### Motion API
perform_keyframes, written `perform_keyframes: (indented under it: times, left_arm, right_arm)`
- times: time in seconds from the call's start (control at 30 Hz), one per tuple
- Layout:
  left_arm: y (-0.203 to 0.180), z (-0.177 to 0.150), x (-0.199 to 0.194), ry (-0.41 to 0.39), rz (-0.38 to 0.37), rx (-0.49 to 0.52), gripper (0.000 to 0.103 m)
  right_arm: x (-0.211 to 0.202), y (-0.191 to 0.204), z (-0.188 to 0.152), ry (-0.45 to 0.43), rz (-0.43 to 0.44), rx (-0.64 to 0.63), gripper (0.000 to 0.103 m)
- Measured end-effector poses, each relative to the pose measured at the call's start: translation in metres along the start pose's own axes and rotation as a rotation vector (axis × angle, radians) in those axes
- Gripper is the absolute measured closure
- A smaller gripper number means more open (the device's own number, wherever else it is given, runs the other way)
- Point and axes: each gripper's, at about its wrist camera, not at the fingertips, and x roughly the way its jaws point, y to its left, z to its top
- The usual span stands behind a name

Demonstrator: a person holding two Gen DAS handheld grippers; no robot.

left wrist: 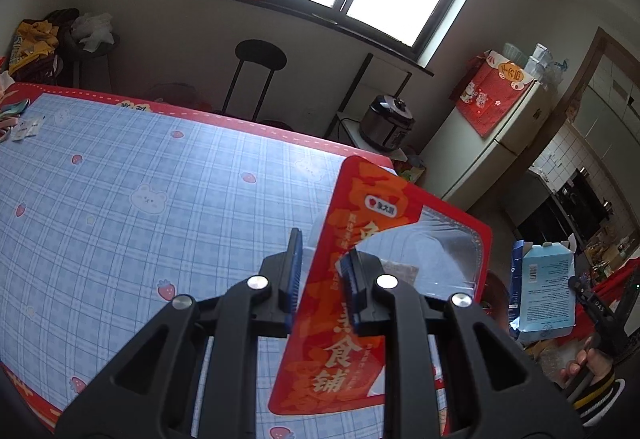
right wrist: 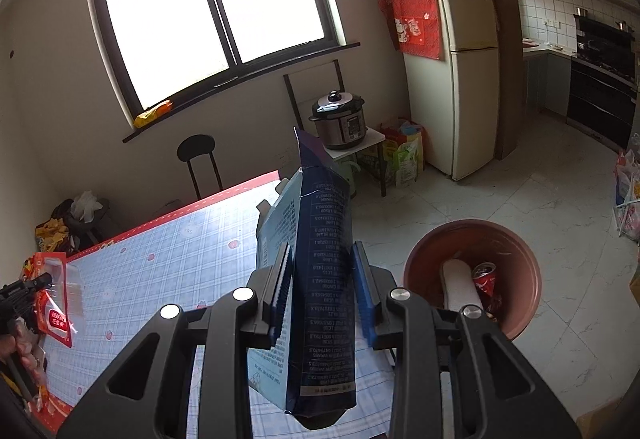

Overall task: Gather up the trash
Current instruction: 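Drop the light-blue box into the bucket with the right gripper while left carries the tray, then lower the plastic tray into the bucket and open the left gripper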

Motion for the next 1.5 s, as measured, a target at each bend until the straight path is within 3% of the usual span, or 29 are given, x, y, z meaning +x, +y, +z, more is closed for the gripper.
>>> perform_keyframes:
  times: [0.4, 0.7, 0.97, 1.0, 1.07, 1.13, 1.27, 1.5]
  left_arm:
    - [-0.085, -0.005, 0.010, -0.020, -0.061, 0.040, 0.081]
    - [-0.117, -0.017, 0.015, -0.027, -0.022, 0.044, 0.081]
    - [-0.128, -0.030, 0.008, -0.034, 0.029, 0.027, 0.081]
    - [-0.129, -0.031, 0.006, -0.036, 0.033, 0.026, 0.081]
    - [-0.133, -0.030, 0.004, -0.039, 0.039, 0.028, 0.081]
    - [-0.137, -0.029, 0.003, -0.043, 0.039, 0.032, 0.081]
    - [-0.146, -0.021, 0.005, -0.045, 0.013, 0.062, 0.081]
    - [-0.186, -0.008, 0.018, -0.034, -0.077, 0.158, 0.081]
  right_arm:
    - [-0.021, -0.113, 0.046, -0.077, -0.115, 0.014, 0.073]
    - [0.011, -0.167, 0.074, -0.058, -0.128, 0.010, 0.073]
    - [0.052, -0.188, 0.082, 0.013, -0.101, 0.049, 0.071]
    - [0.054, -0.189, 0.083, 0.015, -0.097, 0.061, 0.066]
    - [0.052, -0.189, 0.086, -0.008, -0.112, 0.072, 0.036]
    - [0.047, -0.187, 0.089, -0.027, -0.098, 0.080, 0.030]
    - [0.027, -0.183, 0.092, -0.048, -0.101, 0.087, 0.005]
    - [-0.017, -0.182, 0.082, -0.068, -0.127, 0.088, 0.005]
